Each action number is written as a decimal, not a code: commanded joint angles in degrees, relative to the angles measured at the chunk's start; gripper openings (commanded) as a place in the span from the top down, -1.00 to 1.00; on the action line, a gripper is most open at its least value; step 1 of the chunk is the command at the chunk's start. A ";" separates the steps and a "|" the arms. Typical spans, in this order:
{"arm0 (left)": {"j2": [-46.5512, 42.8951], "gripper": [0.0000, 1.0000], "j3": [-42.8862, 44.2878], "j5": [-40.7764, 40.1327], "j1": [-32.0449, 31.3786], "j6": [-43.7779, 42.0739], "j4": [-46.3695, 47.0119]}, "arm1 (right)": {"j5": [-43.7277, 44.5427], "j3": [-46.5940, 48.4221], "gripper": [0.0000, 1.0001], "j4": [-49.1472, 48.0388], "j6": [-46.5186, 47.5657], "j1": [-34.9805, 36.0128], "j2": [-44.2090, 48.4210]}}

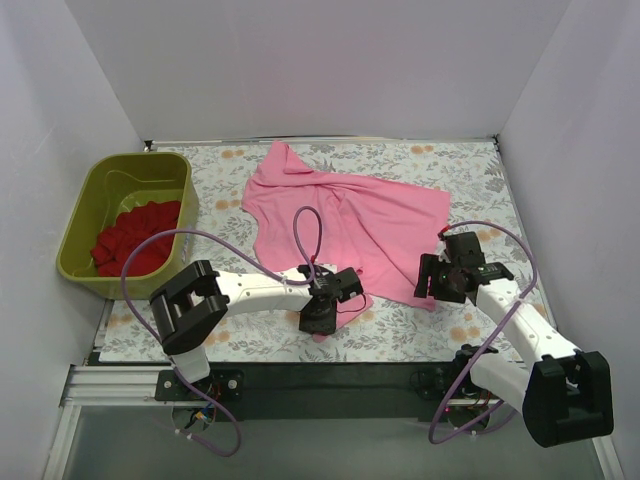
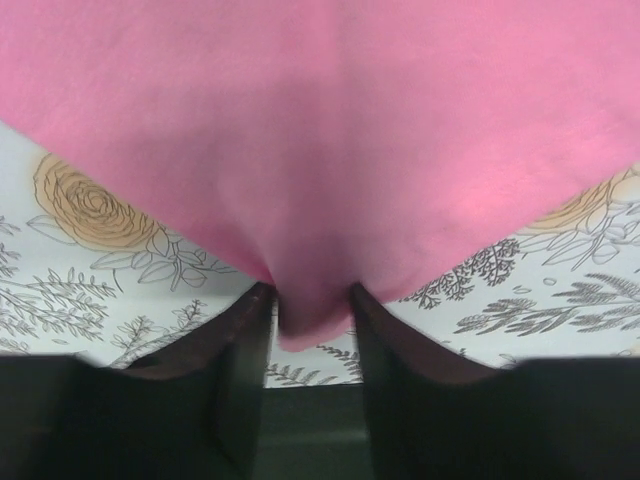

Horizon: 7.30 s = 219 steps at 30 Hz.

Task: Fold and stack the t-shirts
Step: Flatten the tshirt out, then fold the tshirt

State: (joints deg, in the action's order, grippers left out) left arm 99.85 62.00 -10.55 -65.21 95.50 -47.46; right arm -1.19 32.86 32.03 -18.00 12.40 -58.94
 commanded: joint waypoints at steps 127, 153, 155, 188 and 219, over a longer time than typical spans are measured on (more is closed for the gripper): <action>-22.12 1.00 42.58 10.46 55.01 -33.55 28.04 | -3.65 56.92 0.97 -24.03 16.76 -16.97 -11.04; -60.75 1.00 -27.63 14.85 54.93 -12.98 12.31 | -2.59 -2.00 0.97 -18.41 -2.21 -16.97 5.94; -59.61 1.00 -27.81 15.38 54.93 -12.97 12.22 | -3.20 -2.80 0.97 -17.09 -3.44 -16.97 4.54; -34.29 0.98 -8.83 14.51 55.01 -35.29 20.92 | 8.57 6.51 0.97 -6.28 -1.60 -17.06 -2.67; -15.66 0.88 -3.37 12.48 54.93 -43.56 28.12 | 9.19 14.42 0.97 -8.04 -0.81 -17.06 -15.67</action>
State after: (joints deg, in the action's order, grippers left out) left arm 85.52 59.16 3.84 -10.57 51.90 -21.69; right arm 7.33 44.69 25.41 -19.22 -4.45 -73.23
